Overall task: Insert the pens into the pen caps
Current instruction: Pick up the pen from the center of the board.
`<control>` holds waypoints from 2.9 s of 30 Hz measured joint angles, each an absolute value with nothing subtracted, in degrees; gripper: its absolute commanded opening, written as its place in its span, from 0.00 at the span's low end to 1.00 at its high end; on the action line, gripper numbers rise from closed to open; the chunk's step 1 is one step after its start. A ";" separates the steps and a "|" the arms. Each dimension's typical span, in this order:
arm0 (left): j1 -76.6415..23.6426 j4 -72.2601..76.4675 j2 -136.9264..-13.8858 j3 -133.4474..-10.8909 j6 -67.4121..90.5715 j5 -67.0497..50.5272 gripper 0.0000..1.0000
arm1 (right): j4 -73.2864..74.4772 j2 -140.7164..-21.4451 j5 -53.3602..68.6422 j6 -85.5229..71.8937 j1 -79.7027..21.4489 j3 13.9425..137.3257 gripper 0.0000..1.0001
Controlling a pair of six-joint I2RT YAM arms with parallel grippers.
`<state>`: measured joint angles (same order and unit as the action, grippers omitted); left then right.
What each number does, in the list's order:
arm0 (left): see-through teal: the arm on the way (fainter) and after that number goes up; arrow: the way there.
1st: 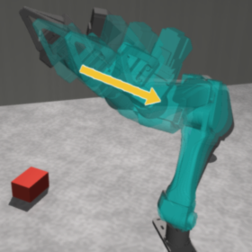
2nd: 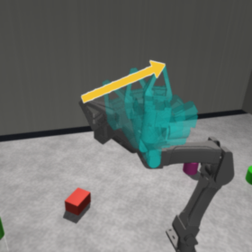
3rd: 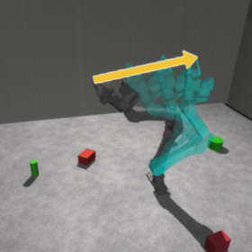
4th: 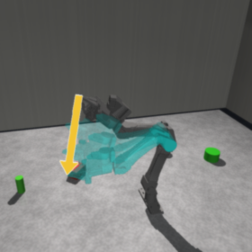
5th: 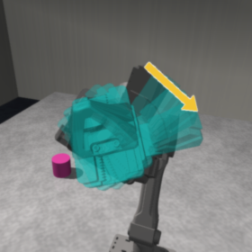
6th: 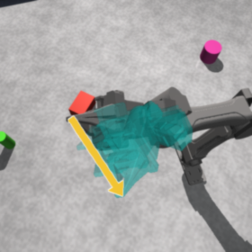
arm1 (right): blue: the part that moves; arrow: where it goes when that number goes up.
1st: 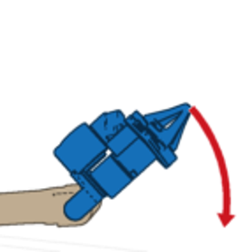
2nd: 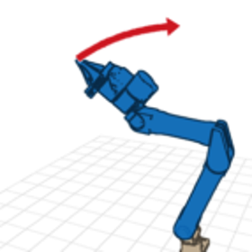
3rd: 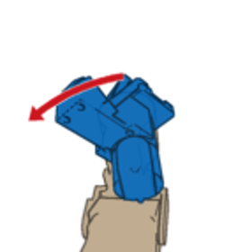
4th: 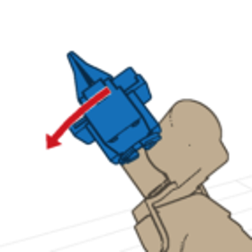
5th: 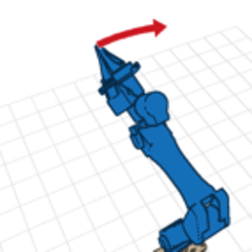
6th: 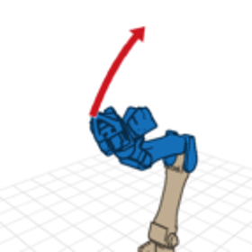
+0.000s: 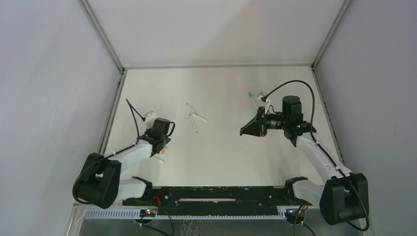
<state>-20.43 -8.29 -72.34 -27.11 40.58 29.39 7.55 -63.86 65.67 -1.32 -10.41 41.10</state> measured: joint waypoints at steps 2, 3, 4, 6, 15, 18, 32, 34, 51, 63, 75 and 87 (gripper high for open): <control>-20.43 -8.29 -72.86 -27.14 40.58 29.39 0.29 | 7.55 -63.86 65.67 -1.32 -10.24 41.10 0.00; -20.43 -8.32 -73.06 -27.14 40.58 29.39 0.29 | 7.55 -63.86 65.67 -1.32 -10.20 41.10 0.00; -20.43 -8.32 -73.30 -27.14 40.58 29.39 0.29 | 7.53 -63.86 65.67 -1.32 -10.20 41.10 0.00; -20.43 -8.32 -73.69 -27.14 40.60 29.43 0.30 | 7.53 -63.86 65.67 -1.30 -10.20 41.10 0.00; -20.43 -9.85 -74.72 -28.60 40.62 29.34 0.27 | 7.53 -63.86 65.67 -1.32 -10.11 41.10 0.00; -20.43 -10.66 -75.20 -29.21 40.62 29.36 0.25 | 7.53 -63.86 65.67 -1.32 -10.09 41.10 0.00; -20.43 -14.39 -77.32 -32.62 40.58 28.88 0.19 | 7.51 -63.83 65.69 -1.32 -9.61 41.10 0.00; -20.43 -14.41 -77.32 -32.62 40.56 28.21 0.18 | 7.51 -63.83 65.69 -1.32 -9.45 41.10 0.00; -20.93 -13.45 -76.16 -32.42 40.60 21.82 0.22 | 7.49 -63.42 65.89 -1.37 -8.97 41.10 0.00; -25.28 -11.14 -78.04 -32.34 41.30 22.41 0.22 | 7.46 -63.26 66.08 -1.39 -8.60 41.10 0.00; -27.70 -7.31 -79.92 -32.34 42.11 24.34 0.00 | 7.46 -62.96 66.11 -1.39 -8.27 41.10 0.00; -34.68 -12.97 -70.35 -28.73 42.19 23.51 0.00 | 7.53 -62.96 66.08 -1.32 -8.27 41.10 0.00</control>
<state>-34.68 -12.97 -70.35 -28.73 42.19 23.51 7.53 -62.96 66.08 -1.32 -8.27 41.10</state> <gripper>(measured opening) 0.019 0.214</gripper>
